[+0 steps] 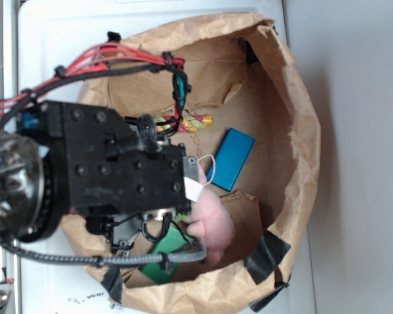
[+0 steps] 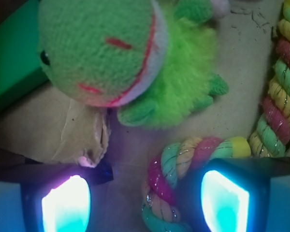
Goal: Grab the multicolored rope.
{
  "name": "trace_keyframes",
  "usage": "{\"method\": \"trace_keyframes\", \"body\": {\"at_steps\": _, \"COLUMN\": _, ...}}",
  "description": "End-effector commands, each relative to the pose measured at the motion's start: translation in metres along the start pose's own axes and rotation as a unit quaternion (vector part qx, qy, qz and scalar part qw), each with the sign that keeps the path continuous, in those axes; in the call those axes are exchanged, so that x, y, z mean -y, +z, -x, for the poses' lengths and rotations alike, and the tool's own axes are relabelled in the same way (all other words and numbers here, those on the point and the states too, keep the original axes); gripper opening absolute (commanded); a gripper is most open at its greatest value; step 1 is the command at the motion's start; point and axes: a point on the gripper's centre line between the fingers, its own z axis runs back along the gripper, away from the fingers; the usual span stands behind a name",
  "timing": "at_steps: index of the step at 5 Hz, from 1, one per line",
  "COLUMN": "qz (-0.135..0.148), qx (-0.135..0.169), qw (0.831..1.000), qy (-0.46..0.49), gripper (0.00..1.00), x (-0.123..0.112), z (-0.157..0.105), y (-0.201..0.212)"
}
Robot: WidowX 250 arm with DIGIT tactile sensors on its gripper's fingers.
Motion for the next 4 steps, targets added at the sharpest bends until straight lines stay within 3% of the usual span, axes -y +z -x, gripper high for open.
{"method": "trace_keyframes", "body": {"at_steps": 1, "qz": 0.041, "qx": 0.042, "qw": 0.998, "qy": 0.037, "gripper": 1.00, "x": -0.006, "z": -0.006, "y": 0.010}}
{"method": "trace_keyframes", "body": {"at_steps": 2, "qz": 0.068, "qx": 0.044, "qw": 0.993, "qy": 0.081, "gripper": 1.00, "x": -0.011, "z": -0.005, "y": 0.014}}
{"method": "trace_keyframes", "body": {"at_steps": 4, "qz": 0.080, "qx": 0.039, "qw": 0.989, "qy": 0.118, "gripper": 1.00, "x": -0.017, "z": -0.005, "y": 0.014}}
